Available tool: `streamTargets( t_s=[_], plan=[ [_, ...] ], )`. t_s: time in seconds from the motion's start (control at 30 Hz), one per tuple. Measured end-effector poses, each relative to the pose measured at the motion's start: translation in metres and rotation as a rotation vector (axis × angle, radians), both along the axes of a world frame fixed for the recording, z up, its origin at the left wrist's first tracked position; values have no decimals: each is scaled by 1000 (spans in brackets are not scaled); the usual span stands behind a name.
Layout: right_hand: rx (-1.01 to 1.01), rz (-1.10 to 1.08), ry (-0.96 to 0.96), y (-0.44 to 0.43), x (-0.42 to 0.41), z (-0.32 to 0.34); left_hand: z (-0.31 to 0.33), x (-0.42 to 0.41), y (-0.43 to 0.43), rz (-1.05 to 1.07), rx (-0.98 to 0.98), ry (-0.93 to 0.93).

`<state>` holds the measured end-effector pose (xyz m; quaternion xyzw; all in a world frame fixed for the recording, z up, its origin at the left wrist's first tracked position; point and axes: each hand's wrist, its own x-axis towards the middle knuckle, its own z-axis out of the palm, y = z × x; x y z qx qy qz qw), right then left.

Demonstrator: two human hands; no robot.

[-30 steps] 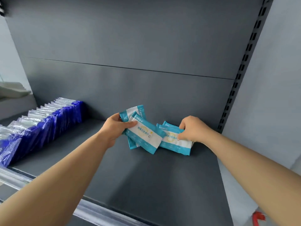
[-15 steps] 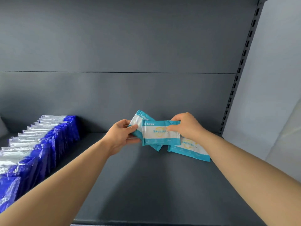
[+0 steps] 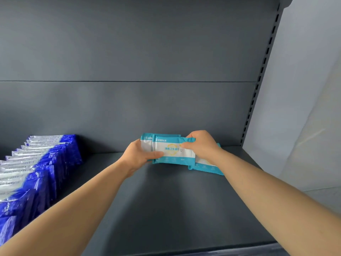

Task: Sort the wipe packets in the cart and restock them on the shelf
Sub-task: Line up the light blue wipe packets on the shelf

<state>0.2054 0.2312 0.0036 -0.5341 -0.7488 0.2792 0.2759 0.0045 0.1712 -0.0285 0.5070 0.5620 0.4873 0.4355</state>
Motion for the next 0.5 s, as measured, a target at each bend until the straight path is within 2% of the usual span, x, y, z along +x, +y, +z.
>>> streamTargets(
  t_s=[0.1,0.2,0.27,0.37,0.5],
  plan=[
    [-15,79,-69,6,19,5,-6,-4,9,204,27,215],
    [-6,84,-424,11,49,10,-10,-6,15,364,27,400],
    [-75,81,-575,11,63,9,-12,-5,18,393,40,499],
    [-153,90,-486,15,72,0,-15,-4,25,403,49,541],
    [-55,119,-230,26,71,-1,-14,-6,32,353,38,531]
  ],
)
